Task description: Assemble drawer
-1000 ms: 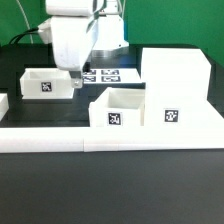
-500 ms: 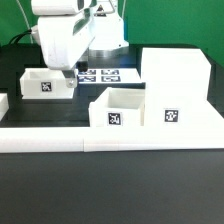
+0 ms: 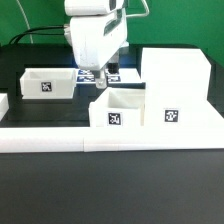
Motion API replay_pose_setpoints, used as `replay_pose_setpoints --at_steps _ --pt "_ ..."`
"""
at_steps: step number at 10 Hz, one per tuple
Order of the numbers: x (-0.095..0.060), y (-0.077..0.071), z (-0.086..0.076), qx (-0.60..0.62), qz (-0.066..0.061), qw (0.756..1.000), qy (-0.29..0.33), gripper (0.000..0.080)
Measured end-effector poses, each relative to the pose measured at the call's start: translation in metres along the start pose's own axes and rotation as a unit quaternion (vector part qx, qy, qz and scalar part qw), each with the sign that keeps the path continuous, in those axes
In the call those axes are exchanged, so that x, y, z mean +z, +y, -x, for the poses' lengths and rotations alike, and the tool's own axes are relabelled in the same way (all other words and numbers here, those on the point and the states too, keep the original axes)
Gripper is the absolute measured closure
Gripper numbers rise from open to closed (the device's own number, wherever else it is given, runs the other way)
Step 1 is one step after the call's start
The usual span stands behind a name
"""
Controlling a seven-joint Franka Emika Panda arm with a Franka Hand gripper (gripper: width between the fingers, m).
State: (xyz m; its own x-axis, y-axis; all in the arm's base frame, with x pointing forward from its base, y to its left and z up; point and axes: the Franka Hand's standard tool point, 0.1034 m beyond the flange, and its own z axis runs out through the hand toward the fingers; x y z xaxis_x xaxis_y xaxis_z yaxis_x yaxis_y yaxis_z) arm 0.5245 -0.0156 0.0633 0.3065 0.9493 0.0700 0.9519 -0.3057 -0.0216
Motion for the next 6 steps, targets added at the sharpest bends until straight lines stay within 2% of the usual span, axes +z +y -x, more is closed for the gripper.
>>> replay_pose_setpoints --at_steps 3,6 --pt "0.0004 -0.0002 0.0006 0.003 0.0 1.0 0.0 0.015" --pt "0.0062 -0.0075 -0.0063 0.005 0.008 1.0 0.003 0.015"
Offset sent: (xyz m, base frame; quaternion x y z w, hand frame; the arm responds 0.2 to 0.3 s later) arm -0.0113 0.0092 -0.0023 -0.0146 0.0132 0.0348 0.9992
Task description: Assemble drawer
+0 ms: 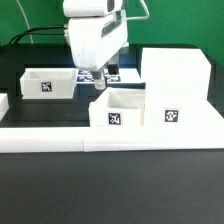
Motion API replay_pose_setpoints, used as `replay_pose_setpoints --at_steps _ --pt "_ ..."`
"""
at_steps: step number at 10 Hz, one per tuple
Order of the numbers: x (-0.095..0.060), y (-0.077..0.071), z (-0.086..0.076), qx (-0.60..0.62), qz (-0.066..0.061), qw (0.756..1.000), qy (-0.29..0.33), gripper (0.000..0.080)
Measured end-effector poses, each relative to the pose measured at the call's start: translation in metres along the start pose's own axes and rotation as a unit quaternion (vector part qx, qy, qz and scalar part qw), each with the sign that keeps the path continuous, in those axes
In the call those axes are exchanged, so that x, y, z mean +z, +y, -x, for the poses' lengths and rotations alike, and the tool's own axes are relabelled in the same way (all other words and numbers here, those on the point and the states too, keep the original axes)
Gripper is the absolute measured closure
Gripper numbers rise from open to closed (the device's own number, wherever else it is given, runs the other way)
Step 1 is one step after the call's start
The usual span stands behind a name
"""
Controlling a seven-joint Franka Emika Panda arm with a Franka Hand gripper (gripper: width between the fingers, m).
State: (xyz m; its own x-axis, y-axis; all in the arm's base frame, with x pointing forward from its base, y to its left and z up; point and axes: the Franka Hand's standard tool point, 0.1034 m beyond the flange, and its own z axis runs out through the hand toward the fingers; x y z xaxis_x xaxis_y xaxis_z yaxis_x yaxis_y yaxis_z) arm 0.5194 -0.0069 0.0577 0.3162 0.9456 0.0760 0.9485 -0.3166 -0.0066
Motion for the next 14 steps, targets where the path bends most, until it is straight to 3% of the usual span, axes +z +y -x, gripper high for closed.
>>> replay_pose_setpoints --at_steps 4,7,10,12,14 --pt "0.018 -0.004 0.0 -0.001 -0.004 1.0 0.001 0.015" --pt "0.024 -0.004 -0.008 0.001 0.0 1.0 0.003 0.015" --pt "0.04 -0.011 0.004 -0.003 -0.011 1.0 0.0 0.015" --pt "0.044 -0.012 0.007 0.001 -0.011 1.0 0.0 0.015" --pt "0.044 -0.012 0.007 0.001 -0.011 1.0 0.0 0.0403"
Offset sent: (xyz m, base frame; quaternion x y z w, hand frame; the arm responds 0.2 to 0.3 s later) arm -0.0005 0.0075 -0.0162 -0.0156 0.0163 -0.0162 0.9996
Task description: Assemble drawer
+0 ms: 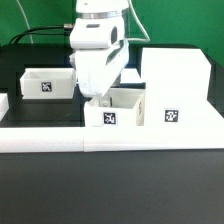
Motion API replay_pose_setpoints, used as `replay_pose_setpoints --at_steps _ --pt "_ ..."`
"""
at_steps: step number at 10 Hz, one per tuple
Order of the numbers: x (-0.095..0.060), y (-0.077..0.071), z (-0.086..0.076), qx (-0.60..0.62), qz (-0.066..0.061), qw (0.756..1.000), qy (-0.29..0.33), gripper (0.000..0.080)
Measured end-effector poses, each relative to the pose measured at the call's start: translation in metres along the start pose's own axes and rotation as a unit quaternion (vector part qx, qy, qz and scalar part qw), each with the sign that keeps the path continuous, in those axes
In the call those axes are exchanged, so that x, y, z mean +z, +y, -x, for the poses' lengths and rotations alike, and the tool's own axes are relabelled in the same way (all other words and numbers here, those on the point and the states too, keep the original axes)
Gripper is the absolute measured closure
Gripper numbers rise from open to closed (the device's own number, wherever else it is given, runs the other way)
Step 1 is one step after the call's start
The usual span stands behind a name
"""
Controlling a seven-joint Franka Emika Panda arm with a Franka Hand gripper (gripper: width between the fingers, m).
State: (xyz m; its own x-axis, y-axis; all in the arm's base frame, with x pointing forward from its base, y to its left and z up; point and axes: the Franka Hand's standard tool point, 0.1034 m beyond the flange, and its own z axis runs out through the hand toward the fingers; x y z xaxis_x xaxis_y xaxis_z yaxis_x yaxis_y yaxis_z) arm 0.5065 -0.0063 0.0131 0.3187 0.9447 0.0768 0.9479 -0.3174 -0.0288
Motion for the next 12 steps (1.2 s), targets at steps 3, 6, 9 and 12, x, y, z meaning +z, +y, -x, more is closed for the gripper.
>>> replay_pose_setpoints --at_steps 3,6,9,12 --pt "0.0 0.001 0.0 0.001 0.001 1.0 0.0 0.0724" --pt "-0.001 0.001 0.001 0.001 0.001 1.0 0.0 0.0727" --pt "-0.003 0.007 0.01 -0.043 -0.003 0.999 -0.01 0.0727" --pt "-0.007 0.015 0.013 -0.082 0.002 0.996 -0.019 0.0726"
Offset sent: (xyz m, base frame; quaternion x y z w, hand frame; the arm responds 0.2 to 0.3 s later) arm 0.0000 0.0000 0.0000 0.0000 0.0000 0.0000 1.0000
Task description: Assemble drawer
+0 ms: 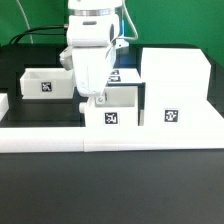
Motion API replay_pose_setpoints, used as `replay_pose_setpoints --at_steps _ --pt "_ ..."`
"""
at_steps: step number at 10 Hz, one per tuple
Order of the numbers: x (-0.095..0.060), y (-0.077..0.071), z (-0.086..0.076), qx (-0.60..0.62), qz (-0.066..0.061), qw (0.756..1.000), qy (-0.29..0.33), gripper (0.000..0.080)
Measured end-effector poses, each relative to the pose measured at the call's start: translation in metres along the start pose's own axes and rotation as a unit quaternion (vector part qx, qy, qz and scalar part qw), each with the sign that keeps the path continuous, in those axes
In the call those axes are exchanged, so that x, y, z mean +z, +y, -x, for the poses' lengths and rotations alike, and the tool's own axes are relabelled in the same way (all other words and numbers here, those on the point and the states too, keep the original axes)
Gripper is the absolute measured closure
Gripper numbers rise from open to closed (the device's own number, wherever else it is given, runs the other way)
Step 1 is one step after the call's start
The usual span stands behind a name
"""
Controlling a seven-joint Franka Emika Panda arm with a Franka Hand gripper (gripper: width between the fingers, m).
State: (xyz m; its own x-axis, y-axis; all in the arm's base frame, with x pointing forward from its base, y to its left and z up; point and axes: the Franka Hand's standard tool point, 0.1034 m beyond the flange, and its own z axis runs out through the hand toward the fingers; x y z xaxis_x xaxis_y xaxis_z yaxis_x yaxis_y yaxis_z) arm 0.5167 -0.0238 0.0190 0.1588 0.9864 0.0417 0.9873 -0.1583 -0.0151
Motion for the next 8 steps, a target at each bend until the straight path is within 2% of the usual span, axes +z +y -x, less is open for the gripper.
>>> replay_pose_setpoints --at_steps 5,8 --pt "0.0005 -0.0001 -0.001 -0.006 0.002 1.0 -0.002 0.0726" --pt "-0.0014 0.0023 -0.0091 -0.041 0.002 0.999 -0.013 0.0726"
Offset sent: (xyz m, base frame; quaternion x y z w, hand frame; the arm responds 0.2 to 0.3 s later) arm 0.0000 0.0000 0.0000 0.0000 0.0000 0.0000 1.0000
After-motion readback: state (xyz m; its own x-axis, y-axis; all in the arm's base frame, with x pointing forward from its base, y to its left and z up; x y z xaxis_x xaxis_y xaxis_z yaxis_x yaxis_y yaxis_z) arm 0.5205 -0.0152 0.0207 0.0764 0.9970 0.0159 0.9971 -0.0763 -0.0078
